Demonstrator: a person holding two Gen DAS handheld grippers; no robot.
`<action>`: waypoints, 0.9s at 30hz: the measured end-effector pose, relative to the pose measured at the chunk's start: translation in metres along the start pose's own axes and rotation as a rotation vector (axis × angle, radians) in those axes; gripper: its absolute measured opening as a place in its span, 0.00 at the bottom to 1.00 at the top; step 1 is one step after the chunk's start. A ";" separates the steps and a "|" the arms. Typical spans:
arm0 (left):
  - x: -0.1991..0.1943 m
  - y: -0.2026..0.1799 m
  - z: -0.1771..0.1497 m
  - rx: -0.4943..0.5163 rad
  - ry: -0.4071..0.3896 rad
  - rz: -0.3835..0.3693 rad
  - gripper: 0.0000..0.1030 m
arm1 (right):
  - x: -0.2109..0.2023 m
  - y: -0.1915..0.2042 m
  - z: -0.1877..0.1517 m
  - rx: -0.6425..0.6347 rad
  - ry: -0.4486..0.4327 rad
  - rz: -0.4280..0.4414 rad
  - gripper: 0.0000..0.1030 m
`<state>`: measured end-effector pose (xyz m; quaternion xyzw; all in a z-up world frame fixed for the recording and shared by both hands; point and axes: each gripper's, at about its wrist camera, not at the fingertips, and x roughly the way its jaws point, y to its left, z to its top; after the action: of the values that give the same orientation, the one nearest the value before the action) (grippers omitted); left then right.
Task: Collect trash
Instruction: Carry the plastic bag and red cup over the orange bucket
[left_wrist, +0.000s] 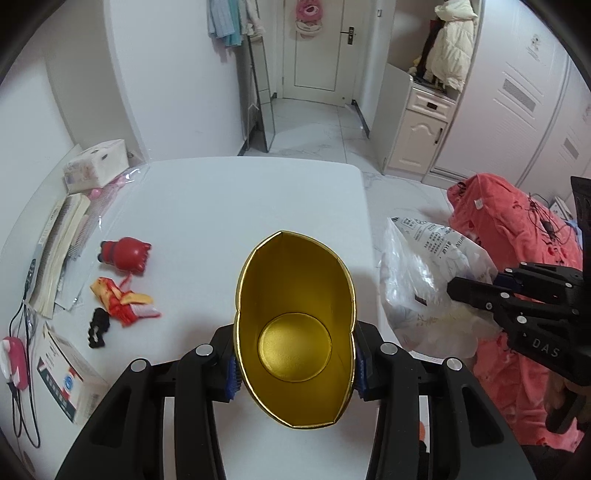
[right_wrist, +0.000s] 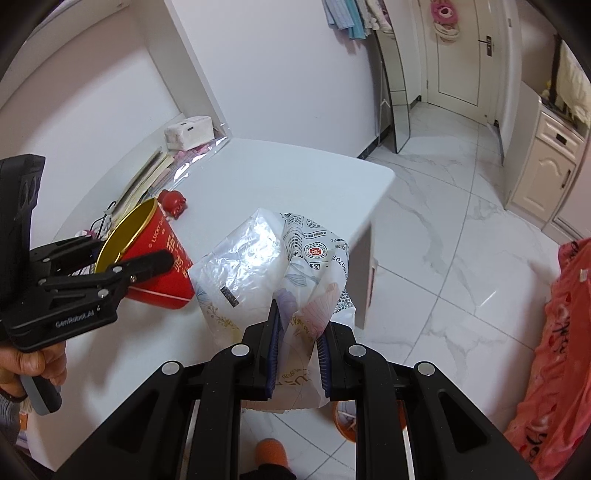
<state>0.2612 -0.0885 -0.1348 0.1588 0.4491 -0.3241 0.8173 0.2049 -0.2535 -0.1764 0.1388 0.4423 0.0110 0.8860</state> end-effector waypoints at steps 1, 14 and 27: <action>0.000 -0.008 -0.002 0.004 0.005 -0.007 0.45 | -0.004 -0.004 -0.005 0.006 0.002 -0.001 0.18; 0.053 -0.121 -0.025 0.068 0.130 -0.130 0.47 | -0.032 -0.097 -0.086 0.147 0.071 -0.071 0.18; 0.169 -0.177 -0.079 0.059 0.319 -0.167 0.49 | 0.046 -0.175 -0.165 0.272 0.213 -0.102 0.18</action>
<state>0.1582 -0.2411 -0.3143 0.1945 0.5749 -0.3745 0.7010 0.0846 -0.3758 -0.3512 0.2329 0.5377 -0.0793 0.8064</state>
